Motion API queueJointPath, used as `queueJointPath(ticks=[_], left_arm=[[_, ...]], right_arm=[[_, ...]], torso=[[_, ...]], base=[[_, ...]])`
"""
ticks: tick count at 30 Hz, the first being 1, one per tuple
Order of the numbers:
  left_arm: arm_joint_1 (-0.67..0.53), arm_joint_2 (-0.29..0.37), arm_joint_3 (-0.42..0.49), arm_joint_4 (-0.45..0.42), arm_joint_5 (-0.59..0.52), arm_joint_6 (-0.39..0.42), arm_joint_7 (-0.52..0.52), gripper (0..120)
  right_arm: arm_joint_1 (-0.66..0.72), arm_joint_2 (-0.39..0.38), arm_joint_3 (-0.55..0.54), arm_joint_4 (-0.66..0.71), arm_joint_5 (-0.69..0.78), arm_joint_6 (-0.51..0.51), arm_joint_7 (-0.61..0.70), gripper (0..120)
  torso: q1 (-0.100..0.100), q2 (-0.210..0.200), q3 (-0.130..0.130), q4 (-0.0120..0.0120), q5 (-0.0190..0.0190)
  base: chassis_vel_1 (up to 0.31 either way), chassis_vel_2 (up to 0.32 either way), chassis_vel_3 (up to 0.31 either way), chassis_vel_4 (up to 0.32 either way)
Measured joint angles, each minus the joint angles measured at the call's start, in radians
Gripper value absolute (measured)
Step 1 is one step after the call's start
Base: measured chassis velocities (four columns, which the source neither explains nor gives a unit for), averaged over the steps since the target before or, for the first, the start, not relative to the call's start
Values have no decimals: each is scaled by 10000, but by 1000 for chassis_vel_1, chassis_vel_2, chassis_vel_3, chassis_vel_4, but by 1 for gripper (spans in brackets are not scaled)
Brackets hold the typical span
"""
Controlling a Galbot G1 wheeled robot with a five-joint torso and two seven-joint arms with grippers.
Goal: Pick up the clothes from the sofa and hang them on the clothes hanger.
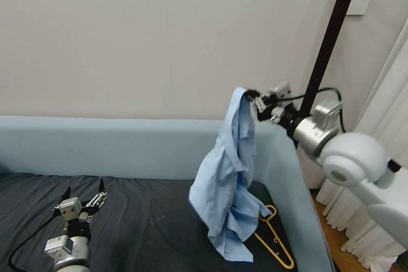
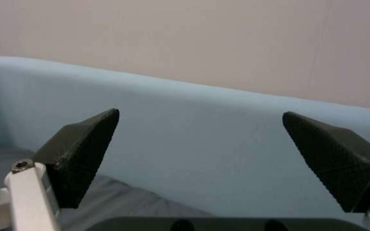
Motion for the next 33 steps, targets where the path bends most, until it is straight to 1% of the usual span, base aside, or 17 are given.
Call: queueJointPath(ticks=[1, 3, 6, 7, 8, 10, 13, 15, 17, 19, 23, 24, 27, 29, 30, 31, 33], left_arm=[[-8, -8, 33, -31, 1, 7, 0, 100], [-9, -12, 47, -44, 1, 10, 0, 100], [-4, -15, 103, -102, 1, 12, 0, 100], [-1, -15, 110, -110, 2, 9, -1, 100], [-1, -15, 110, -110, 2, 9, -1, 100], [2, -18, 137, -131, 1, -5, -3, 100], [2, -48, 207, -145, 1, -35, -2, 100], [-2, -58, 241, -150, 1, -41, -2, 100], [-24, -85, 305, -174, 0, -54, -9, 100], [-35, -96, 324, -183, 0, -60, -9, 100], [-56, -122, 378, -198, -7, -94, -9, 100], [-56, -122, 378, -198, -7, -94, -9, 100], [-44, -125, 372, -216, -10, -114, -8, 100], [9, -124, 333, -240, -8, -115, -5, 100], [9, -124, 333, -240, -8, -115, -5, 100], [26, -118, 317, -240, -2, -115, -4, 100], [69, -76, 285, -152, 58, -115, 17, 100]], right_arm=[[369, -142, 69, 48, 142, -128, 69, 0], [565, -231, 99, 72, 221, -233, 117, 0], [1378, -837, 135, 242, 582, -971, 335, 0], [1534, -1083, 135, 272, 592, -1149, 337, 0], [1534, -1083, 135, 272, 592, -1149, 337, 0], [1683, -1539, 180, 287, 483, -1480, 287, 0], [1592, -2069, 441, 147, -184, -2060, 55, 0], [1426, -2239, 638, 82, -551, -2233, -88, 0], [1106, -2639, 894, 61, -1177, -2608, -255, 0], [1052, -2727, 939, 127, -1221, -2715, -242, 0], [707, -3060, 1120, 1047, -1019, -3326, -95, 0], [707, -3060, 1120, 1047, -1019, -3326, -95, 0], [-84, -3101, 1164, 1826, -963, -3535, 172, 0], [-1444, -2790, 1171, 2324, -971, -3557, 421, 0], [-1444, -2790, 1171, 2324, -971, -3557, 421, 0], [-1855, -2593, 1112, 2365, -1045, -3553, 459, 0], [-2823, -1755, 695, 2248, -1463, -3542, 421, 0]], torso=[[0, 0, 0, 0, -1], [0, 0, 0, 1, -2], [0, 0, 0, 1, -1], [0, 0, 0, 1, -1], [0, 0, 0, 1, -1], [-1, 0, 0, -2, 0], [-1, -1, 0, 1, 0], [0, -1, 0, 2, 1], [0, -1, 0, -3, 4], [0, 0, 0, -5, 4], [-1, 1, -1, 1, -2], [-1, 1, -1, 1, -2], [-1, 0, -1, 1, -5], [-1, 0, 0, -1, -1], [-1, 0, 0, -1, -1], [-1, 0, -1, -1, -3], [0, 0, -1, -2, -2]], base=[[0, 0, 0, 0], [0, 0, 0, 0], [0, 0, 0, 0], [0, 0, 0, 0], [0, 0, 0, 0], [0, 0, 0, 0], [0, 0, 0, 0], [0, 0, 0, 0], [0, 0, 0, 0], [0, 0, 0, 0], [0, 0, 0, 0], [0, 0, 0, 0], [0, 0, 0, 0], [0, 0, 0, 0], [0, 0, 0, 0], [0, 0, 0, 0], [0, 0, 0, 0]])
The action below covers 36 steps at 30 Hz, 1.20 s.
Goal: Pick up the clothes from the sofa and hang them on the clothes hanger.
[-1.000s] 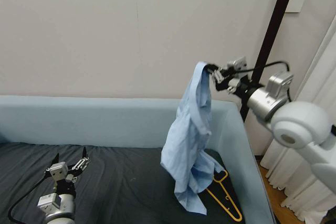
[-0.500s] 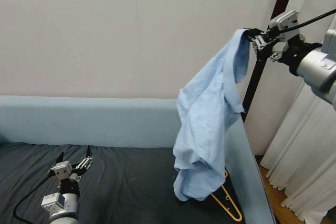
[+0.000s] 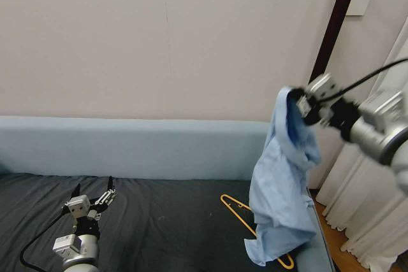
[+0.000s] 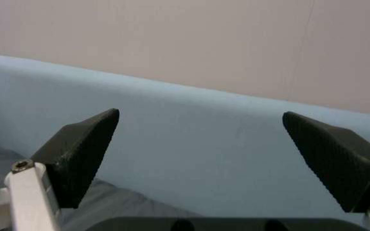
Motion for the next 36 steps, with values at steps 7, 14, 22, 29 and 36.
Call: queueJointPath(ticks=[7, 14, 22, 29, 36], left_arm=[[109, 28, -202, 154, 109, 32, 14, 100], [327, -3, -577, 288, 175, 55, 8, 100], [516, -53, -839, 297, 203, 65, 6, 100], [582, -107, -856, 307, 260, 67, 6, 100], [551, -165, -746, 341, 347, 62, 1, 100]], right_arm=[[-621, 2088, -2023, -1845, -1311, 37, -67, 0], [-573, 5180, -3954, -5406, -2730, 1126, -156, 0], [-562, 7168, -4711, -8693, -4157, 2845, -680, 0], [-745, 8042, -4998, -10096, -3550, 4347, -592, 8], [-1093, 7789, -5185, -8383, -481, 4502, 392, 34]], torso=[[1, -1, 3, 3, 1], [1, -2, 2, 7, -5], [1, -2, 2, 1, -4], [1, -2, 2, 2, -2], [1, -1, 0, 2, -1]], base=[[0, 0, 0, 0], [0, 0, 0, 0], [0, 0, 0, 0], [0, 0, 0, 0], [0, 0, 0, 0]])
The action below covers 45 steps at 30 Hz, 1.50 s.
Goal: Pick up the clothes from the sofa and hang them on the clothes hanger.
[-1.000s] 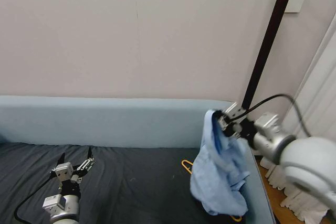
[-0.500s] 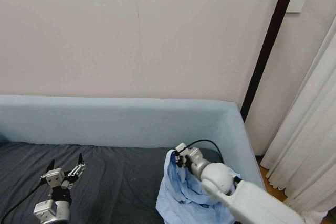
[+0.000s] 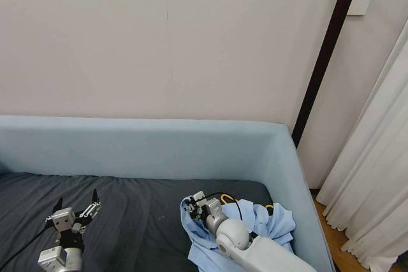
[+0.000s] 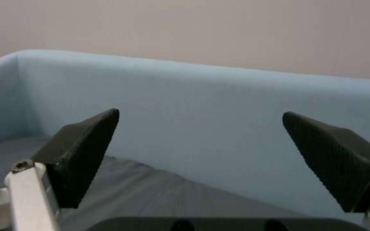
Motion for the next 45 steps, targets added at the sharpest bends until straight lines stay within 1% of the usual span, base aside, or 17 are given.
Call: queueJointPath(ticks=[1, 3, 6, 7, 9, 10, 15, 16, 18, 20, 25, 27, 29, 34, 35, 39, 45], left_arm=[[4, -22, 37, 6, 38, -17, 0, 100], [10, -33, 58, 6, 54, -27, 0, 100], [24, -57, 122, 9, 86, -76, -1, 100], [24, -57, 122, 9, 86, -76, -1, 100], [27, -58, 134, 15, 87, -98, -1, 100], [30, -54, 145, 36, 87, -110, -1, 100], [26, -17, 165, 121, 91, -126, -2, 100], [9, 3, 166, 144, 92, -127, -3, 100], [-29, 46, 147, 145, 64, -103, -4, 100], [-32, 125, 117, 127, 19, -62, -7, 100], [43, 222, 30, 242, 23, -70, 7, 100], [40, 242, -77, 479, 23, -104, 7, 100], [45, 245, -142, 538, 11, -117, 7, 100], [265, 326, -528, 569, -153, -136, 8, 100], [265, 326, -528, 569, -153, -136, 8, 100], [402, 431, -820, 460, -312, -138, 6, 100], [394, 433, -836, 396, -328, -136, 5, 100]], right_arm=[[-76, -122, 12, 367, 283, -36, 381, 40], [-120, -211, 24, 528, 160, -150, 653, 43], [-348, -755, 135, 901, -1029, -591, 991, 57], [-348, -755, 135, 901, -1029, -591, 991, 57], [-528, -1031, 265, 923, -1684, -544, 578, 64], [-791, -1274, 442, 884, -2488, -354, -44, 72], [-1226, -1504, 682, 638, -3735, 166, -1060, 84], [-1365, -1516, 758, 440, -4264, 364, -1459, 90], [-1452, -1475, 800, 258, -4390, 408, -1872, 98], [-1372, -1404, 705, 194, -4014, 147, -2016, 100], [-923, -1279, 423, -16, -3428, -566, -2416, 98], [-579, -1199, 187, -151, -3066, -1306, -2637, 98], [-427, -1135, 98, -280, -3025, -1551, -2694, 95], [-24, -505, 101, -1357, -3387, -1856, -2948, 76], [-24, -505, 101, -1357, -3387, -1856, -2948, 76], [-64, -172, 314, -1858, -3891, -1923, -3076, 57], [-274, -89, 448, -1985, -4425, -1920, -3128, 45]], torso=[[-1, 1, 0, 1, 1], [0, 1, 0, 2, 2], [0, 1, 0, -2, 2], [0, 1, 0, -2, 2], [0, 1, 0, -2, 2], [0, 1, 0, -2, 4], [-1, 1, 0, -2, 2], [0, 1, 1, -1, 3], [0, 1, 0, -2, 2], [-1, 1, 1, -1, 3], [0, 1, 1, 4, 2], [0, 1, 2, 1, -2], [0, 1, 2, 1, -3], [0, 1, 2, 1, -1], [0, 1, 2, 1, -1], [0, 1, 2, 1, 1], [0, 1, 2, 0, 1]], base=[[0, 0, 0, 0], [0, 0, 0, 0], [0, 0, 0, 0], [0, 0, 0, 0], [0, 0, 0, 0], [0, 0, 0, 0], [0, 0, 0, 0], [0, 0, 0, 0], [0, 0, 0, 0], [0, 0, 0, 0], [0, 0, 0, 0], [0, 0, 0, 0], [0, 0, 0, 0], [0, 0, 0, 0], [0, 0, 0, 0], [0, 0, 0, 0], [0, 0, 0, 0]])
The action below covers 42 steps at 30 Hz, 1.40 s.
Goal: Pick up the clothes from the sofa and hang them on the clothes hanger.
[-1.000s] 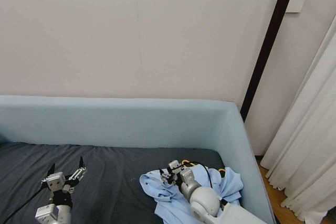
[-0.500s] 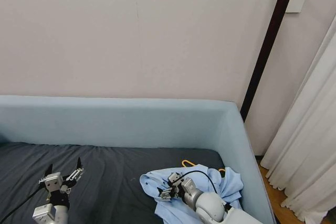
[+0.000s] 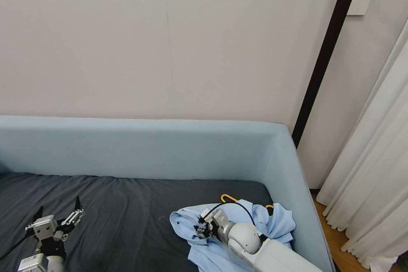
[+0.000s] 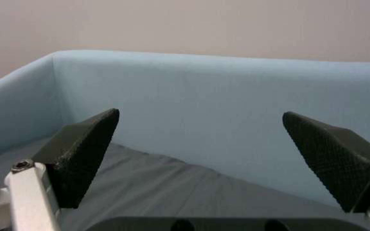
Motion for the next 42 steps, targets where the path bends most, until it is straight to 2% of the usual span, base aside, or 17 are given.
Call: queueJointPath(ticks=[10, 14, 15, 19, 21, 28, 33, 37, 41, 42], left_arm=[[-64, -161, 145, -121, 82, 34, 0, 100], [-53, -188, 147, -125, 87, 33, -3, 100], [-53, -188, 147, -125, 87, 33, -3, 100], [-52, -196, 147, -125, 87, 29, -5, 100], [-55, -199, 148, -124, 88, 26, -5, 100], [-112, -219, 211, -78, 91, 15, -8, 100], [-119, -222, 438, 87, 133, -92, 46, 100], [-76, -182, 842, 210, -116, -407, 519, 100], [-124, -276, 1575, 309, -987, -808, 1627, 100], [-124, -276, 1575, 309, -987, -808, 1627, 100]], right_arm=[[-138, 172, 87, -391, -598, 250, 36, 38], [-106, 350, 13, -640, -884, 466, 74, 22], [-106, 350, 13, -640, -884, 466, 74, 22], [-94, 451, -47, -765, -1194, 440, 194, 4], [-103, 459, -49, -793, -1287, 455, 206, 0], [-129, 401, 97, -837, -1345, 1190, 158, 0], [-35, 17, 304, -364, -994, 1605, -175, 0], [124, -319, 343, 96, -606, 1785, -344, 0], [408, -719, 370, 606, -69, 2246, -537, 0], [408, -719, 370, 606, -69, 2246, -537, 0]], torso=[[0, -1, 0, -1, -1], [0, 0, 0, 1, 0], [0, 0, 0, 1, 0], [0, -1, 0, 1, 0], [0, -1, 0, 1, 0], [0, 0, 0, 0, 0], [0, 0, 0, 1, 1], [0, -1, 0, 0, 2], [0, 0, 0, -1, 1], [0, 0, 0, -1, 1]], base=[[0, 0, 0, 0], [0, 0, 0, 0], [0, 0, 0, 0], [0, 0, 0, 0], [0, 0, 0, 0], [0, 0, 0, 0], [0, 0, 0, 0], [0, 0, 0, 0], [0, 0, 0, 0], [0, 0, 0, 0]])
